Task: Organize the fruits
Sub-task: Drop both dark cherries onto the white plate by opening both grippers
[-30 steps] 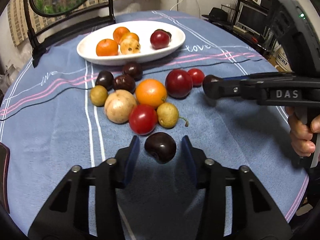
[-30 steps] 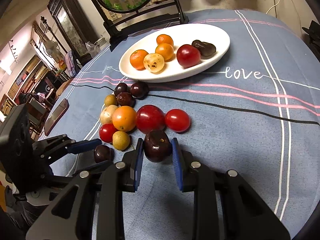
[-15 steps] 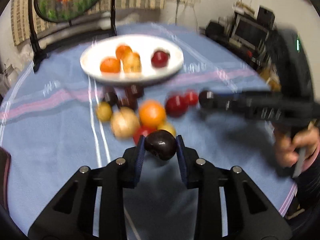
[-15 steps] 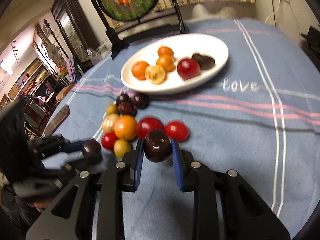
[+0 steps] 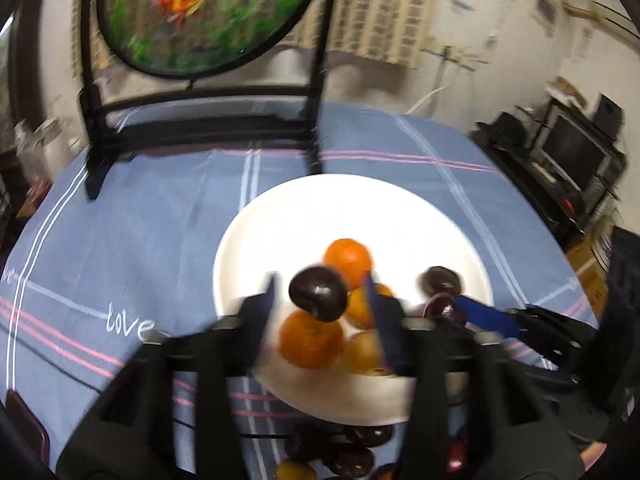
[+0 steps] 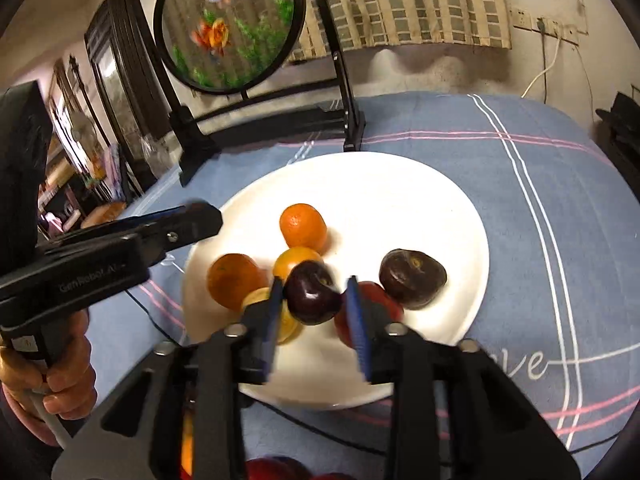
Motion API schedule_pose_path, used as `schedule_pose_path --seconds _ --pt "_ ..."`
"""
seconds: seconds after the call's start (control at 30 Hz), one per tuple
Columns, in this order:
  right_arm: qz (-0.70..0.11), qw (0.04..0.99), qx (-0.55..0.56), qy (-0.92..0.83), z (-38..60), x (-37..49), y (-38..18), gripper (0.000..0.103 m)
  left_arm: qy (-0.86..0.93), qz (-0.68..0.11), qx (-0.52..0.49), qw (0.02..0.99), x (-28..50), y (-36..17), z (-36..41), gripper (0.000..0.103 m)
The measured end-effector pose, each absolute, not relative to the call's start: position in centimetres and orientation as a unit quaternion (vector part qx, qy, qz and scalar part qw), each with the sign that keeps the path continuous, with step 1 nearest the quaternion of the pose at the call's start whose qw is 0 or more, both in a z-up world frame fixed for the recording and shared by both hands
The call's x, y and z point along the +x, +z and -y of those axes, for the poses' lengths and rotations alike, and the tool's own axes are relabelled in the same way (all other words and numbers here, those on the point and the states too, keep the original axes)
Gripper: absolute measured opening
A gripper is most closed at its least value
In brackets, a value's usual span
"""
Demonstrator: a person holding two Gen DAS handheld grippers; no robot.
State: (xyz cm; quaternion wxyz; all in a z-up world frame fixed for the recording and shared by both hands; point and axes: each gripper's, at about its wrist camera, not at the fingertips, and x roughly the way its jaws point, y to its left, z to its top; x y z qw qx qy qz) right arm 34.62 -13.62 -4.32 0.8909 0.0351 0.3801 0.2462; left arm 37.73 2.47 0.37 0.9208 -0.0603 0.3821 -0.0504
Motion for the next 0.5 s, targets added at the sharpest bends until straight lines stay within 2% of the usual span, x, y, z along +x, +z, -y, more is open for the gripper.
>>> schedule_pose_path --seconds 0.07,0.1,0.2,0.3,0.5 --pt "-0.376 0.891 0.023 0.255 13.8 33.8 -3.9 0.039 -0.038 -0.367 -0.042 0.929 36.4 0.8 -2.5 0.084" --pt "-0.371 0.892 0.017 0.257 14.0 33.4 -3.5 0.042 -0.031 -0.361 -0.025 0.932 35.9 1.3 -2.4 0.092" --pt "-0.360 0.893 -0.002 0.269 14.4 31.3 -2.5 0.050 -0.014 -0.336 0.008 0.942 32.7 2.5 -2.5 0.100" --pt "-0.362 0.892 -0.026 0.272 15.1 28.7 -3.0 0.050 -0.016 -0.328 0.005 0.944 29.2 1.9 -3.2 0.100" --pt "-0.397 0.871 -0.047 0.286 15.8 25.0 -5.3 0.050 0.002 -0.367 -0.033 0.930 25.0 -1.3 -4.8 0.100"
